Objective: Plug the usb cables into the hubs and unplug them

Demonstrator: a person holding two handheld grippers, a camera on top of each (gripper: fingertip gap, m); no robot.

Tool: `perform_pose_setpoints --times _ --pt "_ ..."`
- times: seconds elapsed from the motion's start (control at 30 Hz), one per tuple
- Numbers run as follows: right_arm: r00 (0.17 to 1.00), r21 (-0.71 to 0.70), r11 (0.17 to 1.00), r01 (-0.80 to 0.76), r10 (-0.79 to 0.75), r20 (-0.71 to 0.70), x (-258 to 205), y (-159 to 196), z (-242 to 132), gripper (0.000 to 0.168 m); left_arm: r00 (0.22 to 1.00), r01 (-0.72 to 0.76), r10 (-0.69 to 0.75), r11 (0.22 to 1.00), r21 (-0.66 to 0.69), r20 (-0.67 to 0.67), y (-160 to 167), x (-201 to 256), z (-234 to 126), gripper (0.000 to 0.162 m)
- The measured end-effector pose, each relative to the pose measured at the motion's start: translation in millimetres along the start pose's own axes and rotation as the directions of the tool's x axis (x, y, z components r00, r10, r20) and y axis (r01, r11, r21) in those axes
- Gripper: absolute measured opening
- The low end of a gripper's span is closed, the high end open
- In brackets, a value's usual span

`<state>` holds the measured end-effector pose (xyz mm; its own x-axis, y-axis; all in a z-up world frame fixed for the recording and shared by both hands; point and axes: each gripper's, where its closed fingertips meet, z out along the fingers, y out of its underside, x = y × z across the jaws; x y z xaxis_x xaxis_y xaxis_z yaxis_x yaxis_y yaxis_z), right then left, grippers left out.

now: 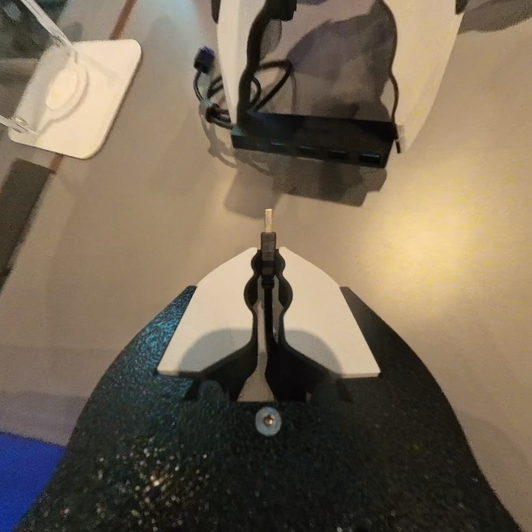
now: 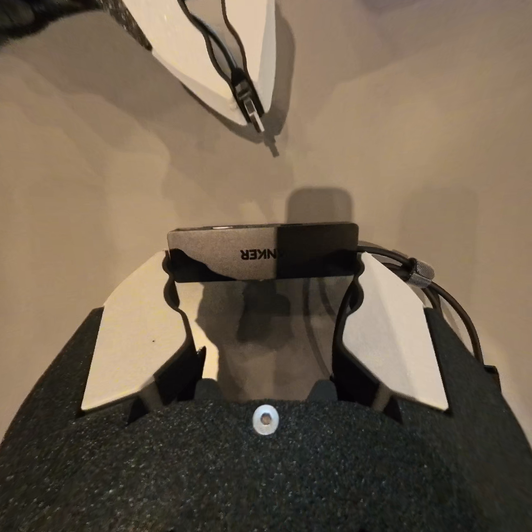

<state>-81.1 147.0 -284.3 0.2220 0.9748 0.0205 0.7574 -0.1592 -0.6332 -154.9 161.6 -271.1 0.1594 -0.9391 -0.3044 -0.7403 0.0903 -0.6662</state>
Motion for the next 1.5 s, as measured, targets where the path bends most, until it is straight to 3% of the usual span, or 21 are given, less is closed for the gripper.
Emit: perform_pose_setpoints --times 0.03,0.13,0.23,0.33,0.6,0.83,1.27,1.4,1.5 --pt "1.0 0.016 1.0 -0.011 0.011 -0.008 -0.4 -2.4 -0.6 0.116 0.999 -0.022 0.021 1.0 0.015 0.032 -3.5 -2.7 -0.7 0.009" --pt "0.998 0.063 0.997 -0.049 0.052 -0.042 -1.0 -10.6 -0.6 0.116 0.97 -0.148 0.138 0.988 0.038 0.198 -11.6 -18.2 -4.3 0.009" --pt "0.991 0.122 0.99 -0.076 0.088 -0.097 0.5 -20.2 -1.1 0.116 0.875 -0.32 0.281 0.947 0.035 0.394 -22.7 -33.1 -12.8 0.009" --pt "0.986 0.204 0.975 -0.086 0.112 -0.121 -1.9 -31.6 -3.5 0.116 0.8 -0.427 0.35 0.903 0.052 0.487 -34.6 -33.9 -18.1 0.009" --pt "0.979 0.421 0.905 -0.065 0.139 -0.147 -4.4 -48.9 -23.6 0.116 0.876 -0.369 0.211 0.872 0.322 0.434 -52.8 -27.2 -32.3 0.009" --pt "0.977 0.492 0.87 -0.019 0.12 -0.174 -4.7 -54.8 -35.6 0.116 0.907 -0.328 0.168 0.856 0.399 0.386 -57.8 -23.1 -36.1 0.009" --pt "0.976 0.494 0.869 -0.025 0.129 -0.177 -4.7 -54.5 -32.0 0.116 0.859 -0.416 0.261 0.857 0.304 0.44 -55.5 -19.7 -29.2 0.009" --pt "0.967 0.475 0.877 -0.069 0.176 -0.185 -1.3 -54.1 -28.7 0.116 0.808 -0.474 0.321 0.853 0.22 0.495 -52.0 -22.8 -26.0 0.009" --pt "0.958 0.447 0.888 -0.107 0.213 -0.194 0.3 -53.8 -25.9 0.116 0.714 -0.543 0.399 0.834 0.096 0.576 -47.8 -31.1 -25.6 0.009"
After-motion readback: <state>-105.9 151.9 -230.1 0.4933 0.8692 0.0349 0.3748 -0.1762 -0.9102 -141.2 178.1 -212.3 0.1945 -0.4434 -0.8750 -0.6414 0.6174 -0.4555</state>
